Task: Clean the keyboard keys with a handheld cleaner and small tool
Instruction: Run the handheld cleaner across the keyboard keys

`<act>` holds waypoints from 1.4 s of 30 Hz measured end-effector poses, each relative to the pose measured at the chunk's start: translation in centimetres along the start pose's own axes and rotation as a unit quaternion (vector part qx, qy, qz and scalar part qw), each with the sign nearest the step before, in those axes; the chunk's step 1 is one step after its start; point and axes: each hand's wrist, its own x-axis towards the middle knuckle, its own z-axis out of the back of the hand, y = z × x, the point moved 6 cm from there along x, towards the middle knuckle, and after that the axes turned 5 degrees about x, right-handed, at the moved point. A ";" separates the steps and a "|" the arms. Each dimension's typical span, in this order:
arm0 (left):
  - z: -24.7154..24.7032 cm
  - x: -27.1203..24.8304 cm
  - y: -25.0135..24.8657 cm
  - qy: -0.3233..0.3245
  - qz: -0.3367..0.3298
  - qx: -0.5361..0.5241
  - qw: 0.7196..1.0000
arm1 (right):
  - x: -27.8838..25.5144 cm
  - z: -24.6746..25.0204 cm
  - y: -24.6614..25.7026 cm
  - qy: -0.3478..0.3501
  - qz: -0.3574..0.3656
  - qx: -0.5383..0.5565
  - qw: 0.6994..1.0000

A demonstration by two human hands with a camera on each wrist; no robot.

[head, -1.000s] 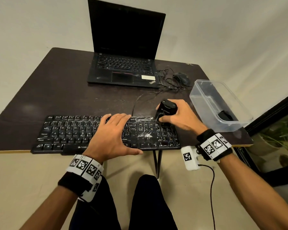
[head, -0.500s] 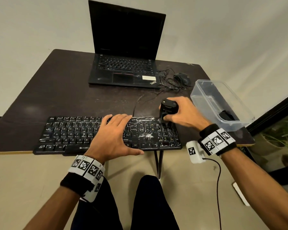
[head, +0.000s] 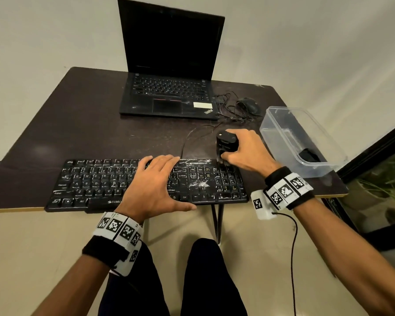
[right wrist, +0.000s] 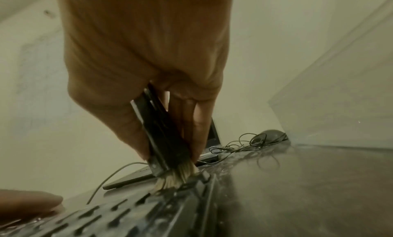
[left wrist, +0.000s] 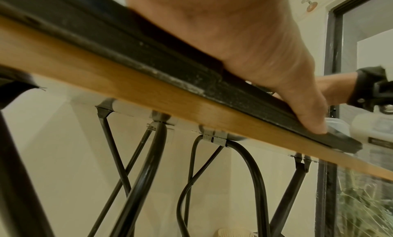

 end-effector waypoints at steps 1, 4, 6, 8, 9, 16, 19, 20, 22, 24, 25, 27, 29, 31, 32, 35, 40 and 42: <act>0.0 0.0 0.0 0.000 0.000 0.001 1.000 | -0.1 -0.3 0.1 0.017 0.000 0.010 1.000; 0.0 0.0 0.2 0.002 0.004 0.001 1.000 | -0.4 -0.9 0.1 0.033 -0.001 0.042 0.999; -0.1 0.0 0.1 0.000 0.002 0.002 1.000 | -0.5 -0.4 -0.1 -0.018 -0.004 0.041 0.999; -0.1 0.0 0.1 -0.003 -0.001 0.001 1.000 | -0.8 -0.4 -0.1 -0.019 -0.003 0.043 0.999; -0.1 0.0 0.1 -0.003 0.001 0.000 1.000 | -1.0 -0.7 0.0 0.008 -0.002 0.052 0.999; -0.1 0.1 0.1 0.003 0.005 0.002 1.000 | -1.9 -0.7 -0.2 0.011 -0.002 0.040 0.999; -0.1 0.1 0.1 0.006 0.008 0.002 1.000 | -2.1 -0.7 -0.2 0.017 -0.002 0.033 0.999; -0.1 0.1 0.1 0.006 0.009 0.001 1.000 | -2.0 -0.3 -0.4 -0.005 -0.001 0.027 1.000; 0.0 -0.1 0.0 0.004 0.009 -0.005 1.000 | -2.1 -0.1 -0.8 -0.011 -0.004 0.029 1.000; 0.0 -0.1 0.1 -0.004 0.010 -0.010 1.000 | -2.3 -0.2 -1.6 -0.002 -0.017 0.042 0.999; 0.0 -0.1 0.1 -0.003 0.011 -0.009 1.000 | -2.4 0.0 -2.1 -0.018 -0.025 0.044 0.999; 0.0 -0.1 0.1 -0.001 0.011 -0.007 1.000 | -2.6 0.9 -3.2 -0.062 -0.046 0.050 0.996; 0.0 -0.1 0.0 0.001 0.010 -0.005 1.000 | -2.9 1.1 -3.8 -0.041 -0.059 0.066 0.995; 0.0 -0.1 0.1 0.002 0.011 -0.003 1.000 | -2.8 1.0 -4.3 -0.030 -0.069 0.074 0.994; 0.0 -0.1 0.1 0.002 0.011 -0.002 1.000 | -2.7 1.3 -4.4 -0.046 -0.070 0.074 0.994; 0.0 -0.1 0.0 0.006 0.010 0.002 1.000 | -2.8 1.4 -4.4 -0.058 -0.056 0.080 0.994; 0.0 -0.1 0.0 0.007 0.007 0.000 1.000 | -2.1 1.6 -4.2 -0.078 -0.054 0.097 0.991; 0.0 -0.1 -0.1 0.006 0.006 -0.001 1.000 | -2.1 1.1 -3.7 -0.048 -0.047 0.098 0.993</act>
